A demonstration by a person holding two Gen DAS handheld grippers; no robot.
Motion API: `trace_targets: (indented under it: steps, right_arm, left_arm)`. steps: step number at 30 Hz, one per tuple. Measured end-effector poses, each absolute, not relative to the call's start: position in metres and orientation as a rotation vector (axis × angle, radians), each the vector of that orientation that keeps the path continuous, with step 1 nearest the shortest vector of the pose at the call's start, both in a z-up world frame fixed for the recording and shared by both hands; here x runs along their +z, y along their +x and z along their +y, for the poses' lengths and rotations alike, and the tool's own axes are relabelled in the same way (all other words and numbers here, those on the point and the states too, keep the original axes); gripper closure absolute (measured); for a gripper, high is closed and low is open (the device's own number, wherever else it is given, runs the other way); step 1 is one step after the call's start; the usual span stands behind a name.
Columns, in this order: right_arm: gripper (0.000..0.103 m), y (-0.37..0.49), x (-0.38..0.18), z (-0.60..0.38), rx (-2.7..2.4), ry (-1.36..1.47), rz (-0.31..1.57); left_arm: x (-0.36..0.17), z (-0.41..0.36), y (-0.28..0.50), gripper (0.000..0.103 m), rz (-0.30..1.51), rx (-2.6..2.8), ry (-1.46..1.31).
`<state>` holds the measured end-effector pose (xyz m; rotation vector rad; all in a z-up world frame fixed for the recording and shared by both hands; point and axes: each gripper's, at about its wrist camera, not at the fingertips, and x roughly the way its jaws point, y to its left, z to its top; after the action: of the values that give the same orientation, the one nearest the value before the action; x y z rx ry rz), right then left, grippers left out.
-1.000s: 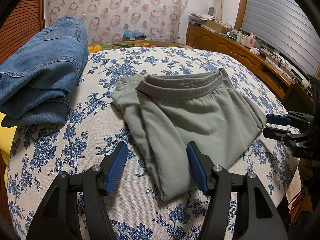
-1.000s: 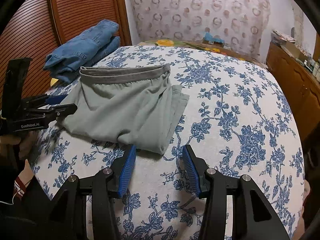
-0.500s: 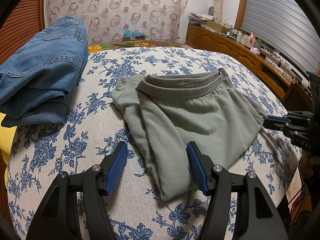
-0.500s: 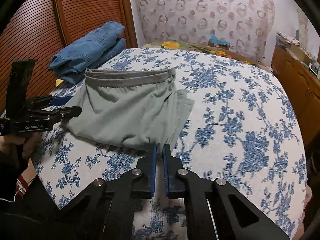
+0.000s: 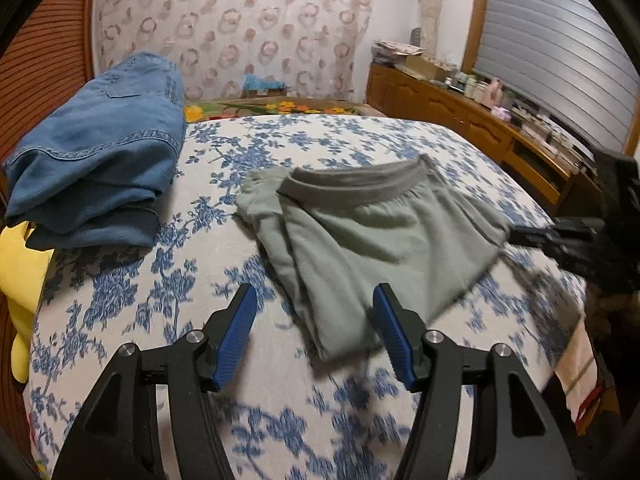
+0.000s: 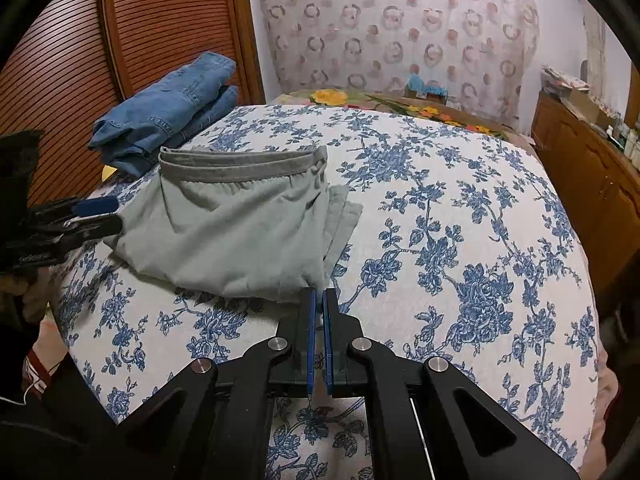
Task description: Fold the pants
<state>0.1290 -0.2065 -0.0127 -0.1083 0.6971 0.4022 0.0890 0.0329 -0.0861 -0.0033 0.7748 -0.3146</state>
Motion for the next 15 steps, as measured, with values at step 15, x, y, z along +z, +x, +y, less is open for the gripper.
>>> trace_targets:
  steps: [15]
  right_arm:
    - [0.087,0.140,-0.012,-0.205,0.421,-0.051,0.706]
  left_arm:
    - [-0.102,0.025,0.086,0.073,0.817,-0.347,-0.013]
